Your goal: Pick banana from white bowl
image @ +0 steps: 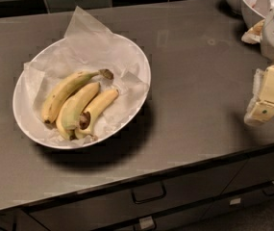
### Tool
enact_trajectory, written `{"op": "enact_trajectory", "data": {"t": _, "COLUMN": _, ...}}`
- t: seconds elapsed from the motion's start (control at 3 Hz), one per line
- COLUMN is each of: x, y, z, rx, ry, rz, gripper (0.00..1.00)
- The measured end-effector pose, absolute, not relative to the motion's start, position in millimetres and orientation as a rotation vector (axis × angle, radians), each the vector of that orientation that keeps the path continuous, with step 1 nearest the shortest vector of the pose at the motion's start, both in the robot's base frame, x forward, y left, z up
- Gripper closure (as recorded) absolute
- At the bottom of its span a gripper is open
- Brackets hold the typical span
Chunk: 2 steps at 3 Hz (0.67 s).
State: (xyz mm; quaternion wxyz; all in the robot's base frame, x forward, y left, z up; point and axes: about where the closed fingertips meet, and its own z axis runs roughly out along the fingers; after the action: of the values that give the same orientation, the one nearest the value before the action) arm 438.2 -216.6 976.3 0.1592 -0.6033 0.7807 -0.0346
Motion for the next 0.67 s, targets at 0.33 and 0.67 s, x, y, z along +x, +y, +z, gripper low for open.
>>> {"op": "enact_trajectory", "data": {"t": 0.33, "x": 438.2, "y": -216.5, "z": 976.4, "rx": -1.725, "ry": 2.231, "rz": -0.099, "gripper": 0.0}}
{"op": "enact_trajectory", "data": {"t": 0.67, "x": 438.6, "y": -213.5, "z": 978.8, "rx": -1.733, "ry": 2.217, "rz": -0.107, "gripper": 0.0}}
